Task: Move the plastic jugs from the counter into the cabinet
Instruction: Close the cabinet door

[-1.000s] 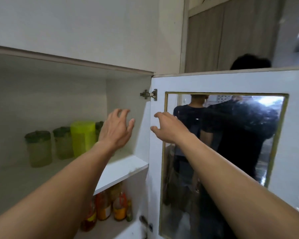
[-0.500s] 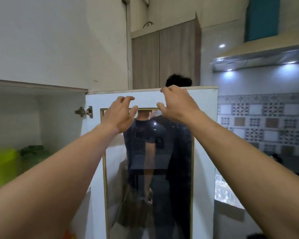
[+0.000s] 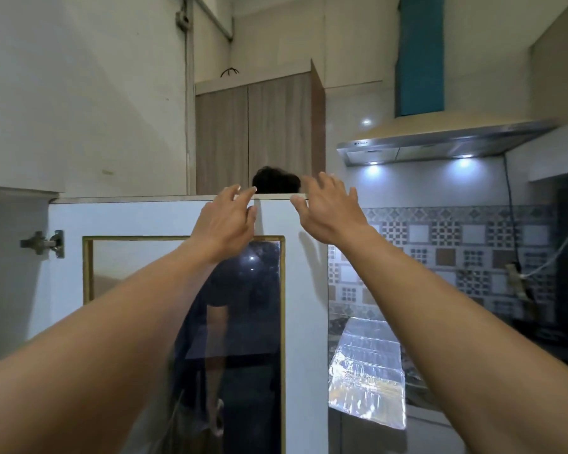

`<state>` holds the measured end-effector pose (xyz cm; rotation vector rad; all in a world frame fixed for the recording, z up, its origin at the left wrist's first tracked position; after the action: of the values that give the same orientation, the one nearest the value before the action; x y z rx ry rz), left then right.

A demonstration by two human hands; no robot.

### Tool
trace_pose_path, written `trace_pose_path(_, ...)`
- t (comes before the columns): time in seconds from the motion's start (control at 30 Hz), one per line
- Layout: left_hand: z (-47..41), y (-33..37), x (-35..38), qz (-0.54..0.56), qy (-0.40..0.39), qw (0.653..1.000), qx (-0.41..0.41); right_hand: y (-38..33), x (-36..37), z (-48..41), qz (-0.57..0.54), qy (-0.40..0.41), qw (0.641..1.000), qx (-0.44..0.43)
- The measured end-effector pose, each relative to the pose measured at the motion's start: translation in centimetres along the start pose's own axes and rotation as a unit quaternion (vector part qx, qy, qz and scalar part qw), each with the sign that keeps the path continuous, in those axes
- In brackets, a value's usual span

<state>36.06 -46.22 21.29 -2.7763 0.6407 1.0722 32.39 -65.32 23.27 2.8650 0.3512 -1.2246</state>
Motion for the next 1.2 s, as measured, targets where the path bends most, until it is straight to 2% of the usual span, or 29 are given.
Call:
trace_pose_path(0.13, -0.9, 1.4, 2.0, -0.030, -0.037, 0.999, 0.003, 1.2, 0.6, 0.1, -0.067, -0.049, 0.996, -0.014)
trace_pose_path(0.3, -1.1, 2.1, 2.4, -0.060, -0.043, 0.997, -0.019, 1.4, -0.3, 0.0, -0.070, -0.053, 0.996, -0.011)
trace_pose_path(0.43, -0.4, 2.7, 0.5, -0.089, -0.046, 0.995, -0.019, 1.0, -2.1, 0.8, -0.077, -0.015, 0.997, -0.018)
trace_pose_path(0.53, 1.2, 3.0, -1.2, -0.077, -0.057, 0.995, -0.023, 0.1, -3.7, 2.4, -0.173, 0.020, 0.985, 0.003)
trace_pose_path(0.67, 4.3, 2.0, -4.5, -0.082, -0.083, 0.993, -0.021, -2.8, -7.3, 5.5, -0.306, 0.012, 0.952, 0.013)
trace_pose_path(0.73, 5.9, 2.3, -6.5, -0.014, -0.066, 0.997, -0.035, -3.7, -9.0, 6.5, -0.355, -0.012, 0.935, 0.005)
trace_pose_path(0.8, 8.1, 3.5, -9.0, 0.071, -0.007, 0.997, -0.035, -4.6, -10.7, 7.7, -0.399, -0.030, 0.916, -0.004)
trace_pose_path(0.9, 12.7, 5.2, -13.6, 0.130, 0.090, 0.987, -0.006, -7.3, -12.7, 10.3, -0.472, -0.041, 0.881, -0.019)
trace_pose_path(1.0, 16.7, 5.5, -17.3, 0.211, 0.172, 0.962, -0.024, -11.0, -13.5, 12.8, -0.579, -0.072, 0.812, -0.031)
trace_pose_path(1.1, 19.7, 4.9, -21.0, 0.249, 0.221, 0.942, -0.038, -15.5, -13.7, 14.8, -0.631, -0.114, 0.765, -0.056)
trace_pose_path(1.2, 22.6, 3.6, -24.9, 0.265, 0.240, 0.933, -0.051, -20.4, -13.4, 16.1, -0.654, -0.147, 0.737, -0.089)
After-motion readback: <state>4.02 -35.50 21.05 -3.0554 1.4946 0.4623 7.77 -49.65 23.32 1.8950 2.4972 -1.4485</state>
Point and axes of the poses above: each hand's wrist, its own z-axis away from the middle knuckle, its own x-axis out of the palm, y = z × x, the point moved 2 cm from there along -z, towards the middle knuckle, and after that the axes turned 5 degrees about -y, right-handed, at the moved point
